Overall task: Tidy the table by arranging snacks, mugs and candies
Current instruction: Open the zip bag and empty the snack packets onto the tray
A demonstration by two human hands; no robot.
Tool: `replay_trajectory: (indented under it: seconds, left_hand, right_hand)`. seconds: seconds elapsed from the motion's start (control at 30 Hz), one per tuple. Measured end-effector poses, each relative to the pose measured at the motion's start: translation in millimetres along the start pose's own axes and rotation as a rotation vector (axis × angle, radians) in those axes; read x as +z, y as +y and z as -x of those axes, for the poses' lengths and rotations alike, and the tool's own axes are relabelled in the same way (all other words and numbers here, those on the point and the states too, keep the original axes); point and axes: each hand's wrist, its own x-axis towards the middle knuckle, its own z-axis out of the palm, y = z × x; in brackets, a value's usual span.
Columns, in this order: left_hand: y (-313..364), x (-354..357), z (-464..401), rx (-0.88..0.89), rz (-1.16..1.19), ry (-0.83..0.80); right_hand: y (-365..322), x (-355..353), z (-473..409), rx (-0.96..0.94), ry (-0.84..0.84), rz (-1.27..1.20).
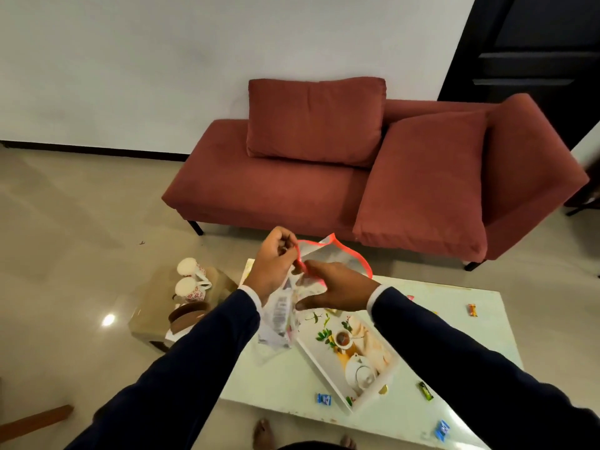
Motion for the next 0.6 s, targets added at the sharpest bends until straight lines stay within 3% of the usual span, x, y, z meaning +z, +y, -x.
replay_trajectory:
  seconds: [0.2, 0.27, 0.33, 0.47, 0.6]
  left_hand:
    - [4, -41, 7, 0.078, 0.297, 0.083]
    - [-28, -59, 12, -0.049, 0.209, 0.153]
    - [-68, -70, 19, -0.290, 0.160, 0.193]
    - [-111, -72, 34, -0.684, 0.330, 0.253]
    - [-98, -64, 51, -0.682, 0.631, 0.131]
  right_hand:
    - [-36, -18, -37, 0.046, 0.161, -0.177]
    - [-52, -29, -45, 0.039, 0.166, -0.264]
    - [-66, -38, -53, 0.001, 0.133, -0.392]
    - [-104, -60, -52, -0.053, 0.108, -0.699]
    - [-133, -88, -36, -0.133, 0.012, -0.959]
